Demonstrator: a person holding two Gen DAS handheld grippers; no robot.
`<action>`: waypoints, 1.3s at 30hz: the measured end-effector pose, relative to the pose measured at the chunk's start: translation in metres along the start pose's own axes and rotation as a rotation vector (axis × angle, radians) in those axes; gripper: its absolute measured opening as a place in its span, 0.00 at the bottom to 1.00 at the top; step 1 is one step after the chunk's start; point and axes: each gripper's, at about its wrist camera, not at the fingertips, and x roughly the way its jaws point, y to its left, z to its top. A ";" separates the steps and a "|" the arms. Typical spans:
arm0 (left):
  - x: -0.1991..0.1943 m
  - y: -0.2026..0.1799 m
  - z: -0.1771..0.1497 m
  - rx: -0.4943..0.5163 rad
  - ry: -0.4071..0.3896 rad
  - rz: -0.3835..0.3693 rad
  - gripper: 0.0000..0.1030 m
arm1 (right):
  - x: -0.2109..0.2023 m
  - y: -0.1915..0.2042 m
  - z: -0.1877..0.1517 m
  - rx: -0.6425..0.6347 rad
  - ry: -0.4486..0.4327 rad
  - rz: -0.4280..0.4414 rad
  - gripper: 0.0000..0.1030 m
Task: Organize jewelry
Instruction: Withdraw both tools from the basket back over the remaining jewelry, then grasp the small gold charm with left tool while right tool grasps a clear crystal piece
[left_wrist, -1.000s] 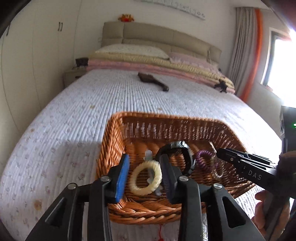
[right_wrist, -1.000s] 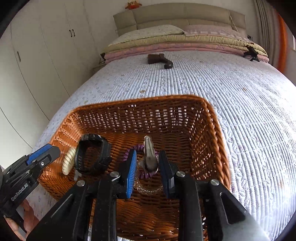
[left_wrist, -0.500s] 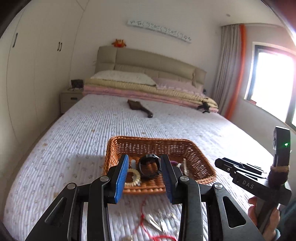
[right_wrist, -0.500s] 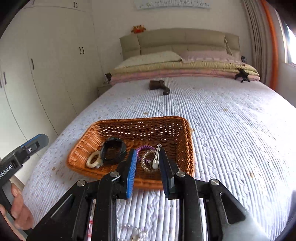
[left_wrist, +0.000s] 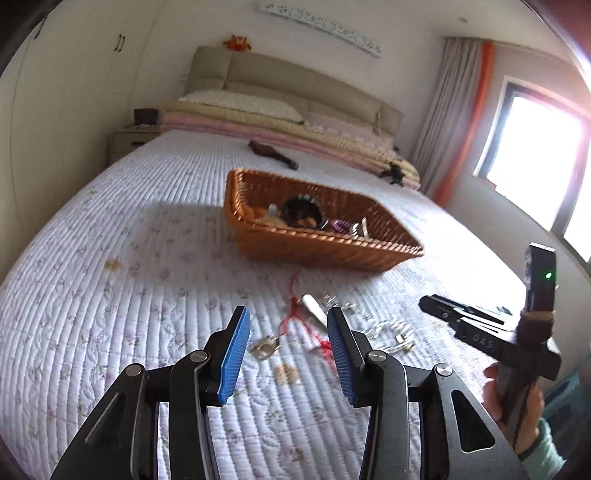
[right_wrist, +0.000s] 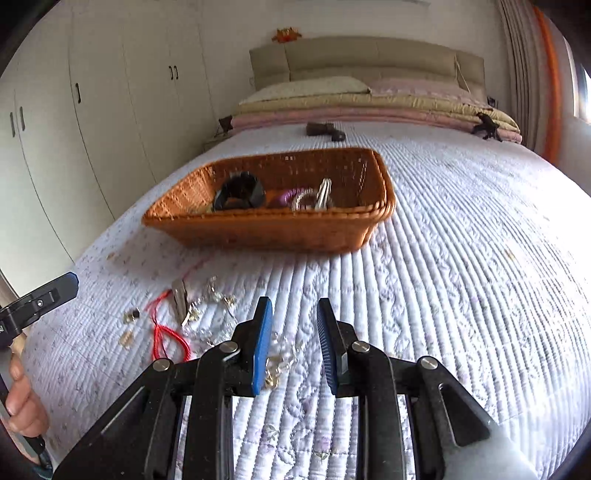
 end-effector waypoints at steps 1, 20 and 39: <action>0.005 0.001 -0.001 0.016 0.018 0.024 0.43 | 0.001 -0.001 0.000 0.001 0.008 0.005 0.27; 0.050 0.001 -0.008 0.054 0.200 0.063 0.41 | 0.015 -0.007 -0.006 0.028 0.079 0.053 0.27; 0.071 -0.018 -0.008 0.162 0.253 0.130 0.20 | 0.040 0.023 -0.012 -0.109 0.168 -0.053 0.42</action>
